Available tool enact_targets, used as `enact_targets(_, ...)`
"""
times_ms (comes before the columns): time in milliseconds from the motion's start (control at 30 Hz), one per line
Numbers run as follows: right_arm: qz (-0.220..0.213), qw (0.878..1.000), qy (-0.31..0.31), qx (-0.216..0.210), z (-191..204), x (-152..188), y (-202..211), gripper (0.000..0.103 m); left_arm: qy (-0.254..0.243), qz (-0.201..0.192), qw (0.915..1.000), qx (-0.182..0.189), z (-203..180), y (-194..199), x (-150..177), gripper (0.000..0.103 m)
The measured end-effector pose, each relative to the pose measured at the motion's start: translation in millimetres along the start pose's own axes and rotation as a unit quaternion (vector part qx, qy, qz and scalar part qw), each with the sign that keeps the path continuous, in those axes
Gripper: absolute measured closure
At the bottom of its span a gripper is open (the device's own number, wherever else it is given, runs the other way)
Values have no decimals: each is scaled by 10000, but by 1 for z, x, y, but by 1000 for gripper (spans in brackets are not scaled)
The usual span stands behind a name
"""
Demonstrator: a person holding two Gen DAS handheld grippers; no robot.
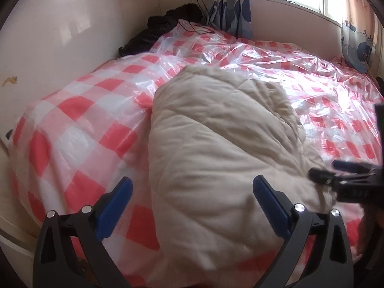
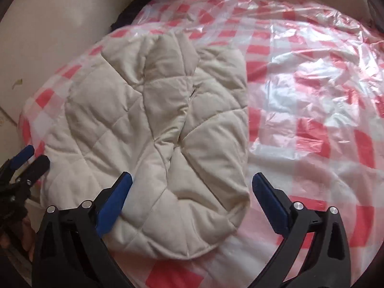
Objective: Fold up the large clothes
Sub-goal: 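Release the jacket bundle and withdraw both tools from it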
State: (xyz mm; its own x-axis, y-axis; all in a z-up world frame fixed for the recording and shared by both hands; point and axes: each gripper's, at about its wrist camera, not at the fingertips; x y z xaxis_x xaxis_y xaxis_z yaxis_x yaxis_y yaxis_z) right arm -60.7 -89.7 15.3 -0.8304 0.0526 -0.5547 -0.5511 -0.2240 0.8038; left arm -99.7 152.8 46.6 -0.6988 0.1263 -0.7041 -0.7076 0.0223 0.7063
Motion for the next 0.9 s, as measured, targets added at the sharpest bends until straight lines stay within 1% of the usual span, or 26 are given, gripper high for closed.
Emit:
enact_targets(67,-142,9997,85,161,14,8,32,6,17,-4,10000,-12,-1,12,3,7)
enact_targets(133,-256,9989,288,285,30,18,59,6,137,43,9999,77,-2,23,6,7)
enact_targets(267,-201,9973,456,548,53,32,87,6,320,96,9993,170,-5,40,9,7)
enact_targets(367,-350,9943,544,845,64,35,105,6,430,106,9988,217,-5,50,12,7)
enact_targets(433,-387,9932,617,906,64,35,101,6,465,137,9985,240,-5,53,13,7)
enact_targets(467,-354,9932,637,907,66,33,103,6,448,152,9986,226,-5,54,13,7)
enact_targets(533,-228,9926,692,974,64,28,94,6,372,181,9991,130,-6,56,13,7)
enact_targets(600,-194,9920,730,1009,66,25,90,6,327,190,9992,109,-6,57,12,7)
enact_targets(667,-174,9926,731,952,70,24,87,6,371,193,9991,94,-4,58,12,7)
enact_targets(900,-136,9919,815,960,77,20,75,6,515,265,9982,157,4,53,10,7)
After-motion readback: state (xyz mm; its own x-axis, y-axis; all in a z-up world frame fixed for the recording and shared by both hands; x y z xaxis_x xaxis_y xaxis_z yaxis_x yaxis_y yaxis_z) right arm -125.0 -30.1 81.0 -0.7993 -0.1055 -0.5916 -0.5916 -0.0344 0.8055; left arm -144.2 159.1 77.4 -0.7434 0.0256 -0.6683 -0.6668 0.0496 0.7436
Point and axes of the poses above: each gripper's, at about its wrist camera, not at the fingertips, and y roughly against the way its jaws point, z to its left, x to its underside, and after that the axes turned 2 degrees about x, right-handed
